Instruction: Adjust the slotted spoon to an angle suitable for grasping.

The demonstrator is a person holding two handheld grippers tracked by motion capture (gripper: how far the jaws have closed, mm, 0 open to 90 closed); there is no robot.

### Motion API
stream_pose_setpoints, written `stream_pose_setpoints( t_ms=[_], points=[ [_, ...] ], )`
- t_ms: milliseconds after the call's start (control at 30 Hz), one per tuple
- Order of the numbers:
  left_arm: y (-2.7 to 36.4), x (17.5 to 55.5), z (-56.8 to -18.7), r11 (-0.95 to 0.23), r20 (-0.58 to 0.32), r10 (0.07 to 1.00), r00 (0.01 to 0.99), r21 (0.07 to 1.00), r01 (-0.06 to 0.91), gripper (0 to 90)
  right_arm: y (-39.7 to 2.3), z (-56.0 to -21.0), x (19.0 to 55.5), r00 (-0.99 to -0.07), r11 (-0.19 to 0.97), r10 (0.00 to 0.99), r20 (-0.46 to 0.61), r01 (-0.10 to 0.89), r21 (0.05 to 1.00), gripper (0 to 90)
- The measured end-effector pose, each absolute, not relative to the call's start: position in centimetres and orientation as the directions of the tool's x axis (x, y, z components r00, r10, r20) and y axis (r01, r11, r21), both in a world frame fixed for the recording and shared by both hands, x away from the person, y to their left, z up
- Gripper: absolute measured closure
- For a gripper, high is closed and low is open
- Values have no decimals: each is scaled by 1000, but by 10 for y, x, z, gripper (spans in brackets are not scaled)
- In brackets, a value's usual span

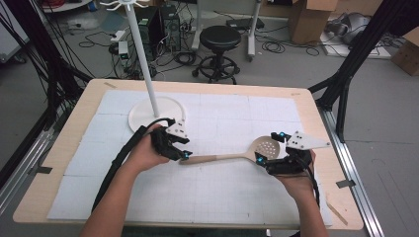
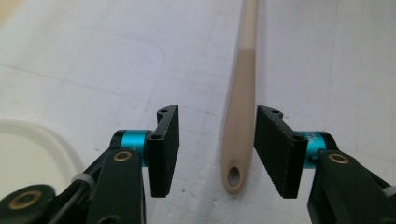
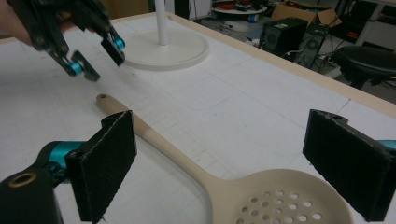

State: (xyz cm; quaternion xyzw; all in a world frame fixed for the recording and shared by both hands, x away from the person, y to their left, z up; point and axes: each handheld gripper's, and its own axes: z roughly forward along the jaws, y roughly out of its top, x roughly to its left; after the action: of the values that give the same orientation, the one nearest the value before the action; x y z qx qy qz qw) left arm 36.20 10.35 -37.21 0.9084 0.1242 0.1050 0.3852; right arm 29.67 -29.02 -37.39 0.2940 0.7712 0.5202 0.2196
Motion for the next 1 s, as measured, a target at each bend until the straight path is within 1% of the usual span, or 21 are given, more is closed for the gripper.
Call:
stream_pose_setpoints(
  t_ms=[133,300,433,567,667,767,867,1000],
  points=[
    [125,354,-364,-605,88,349,933,781,153,487,-288,-374,297,-735,288,678,-33,225,931,88],
    [152,342,-365,-534,68,413,908,826,181,463,-282,-373,300,-746,294,664,-42,210,932,88],
    [173,333,-370,-467,28,450,892,859,209,420,-276,-374,299,-756,311,653,-46,212,926,88],
    [189,328,-373,-413,2,466,885,885,216,381,-274,-374,299,-757,315,651,-50,209,926,88],
    [197,325,-374,-376,-6,477,879,903,210,343,-274,-374,299,-756,313,653,-47,213,925,88],
    [204,323,-379,-346,-18,512,859,911,225,297,-275,-373,299,-753,310,656,-48,211,927,88],
    [209,326,-380,-328,-24,553,833,913,244,198,-275,-372,299,-753,304,656,-43,211,929,88],
    [215,326,-379,-298,-28,573,819,924,240,140,-275,-373,301,-755,305,655,-40,216,927,88]
  ],
)
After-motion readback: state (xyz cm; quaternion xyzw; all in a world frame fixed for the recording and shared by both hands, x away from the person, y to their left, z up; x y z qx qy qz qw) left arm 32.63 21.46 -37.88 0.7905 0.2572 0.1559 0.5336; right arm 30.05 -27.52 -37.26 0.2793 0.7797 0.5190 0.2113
